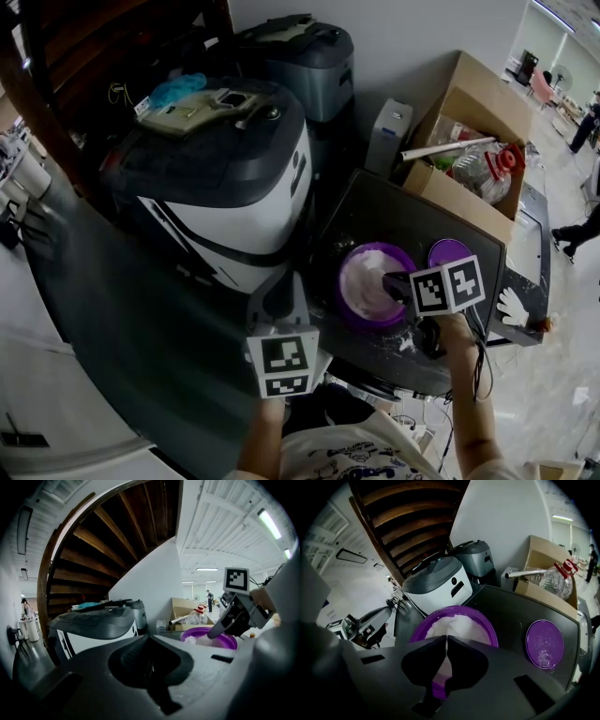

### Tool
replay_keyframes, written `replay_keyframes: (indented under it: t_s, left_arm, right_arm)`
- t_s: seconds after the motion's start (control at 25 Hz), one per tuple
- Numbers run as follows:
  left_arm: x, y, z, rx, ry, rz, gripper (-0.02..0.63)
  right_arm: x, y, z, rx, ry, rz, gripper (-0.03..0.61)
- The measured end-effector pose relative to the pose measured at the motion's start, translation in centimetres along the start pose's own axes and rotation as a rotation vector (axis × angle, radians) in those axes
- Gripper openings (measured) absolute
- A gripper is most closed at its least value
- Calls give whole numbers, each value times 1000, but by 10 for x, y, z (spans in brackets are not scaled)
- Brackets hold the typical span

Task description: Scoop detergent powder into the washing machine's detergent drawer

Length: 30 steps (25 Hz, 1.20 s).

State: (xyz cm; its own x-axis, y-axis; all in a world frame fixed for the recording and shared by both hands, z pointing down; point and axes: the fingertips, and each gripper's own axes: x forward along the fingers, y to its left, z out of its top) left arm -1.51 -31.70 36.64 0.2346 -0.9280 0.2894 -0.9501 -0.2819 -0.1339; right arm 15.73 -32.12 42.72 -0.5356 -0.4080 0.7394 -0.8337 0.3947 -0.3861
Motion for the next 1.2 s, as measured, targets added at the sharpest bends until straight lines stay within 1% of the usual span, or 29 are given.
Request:
replay_keyframes:
  t_s: [0.24,0.36,0.6,0.72,1.2]
  left_arm:
    - [-2,0,2,-1,-2,11,2]
    - [-4,0,3,0,-3,20,2]
    - [-7,-2,5,1,-6,32,2]
    - [-9,-2,7,-2,-11,39,3]
    - [-11,-9,13,-19,-30,54,2]
  right_arm:
    - [-4,2,1,34,-40,14,21]
    - [-7,5,3,50,-61,37,21]
    - [-16,11,9,126,-125,107,21]
    - [-18,15,11,168,-152,158,21]
    - [-21,31,7,283,-209,290,21]
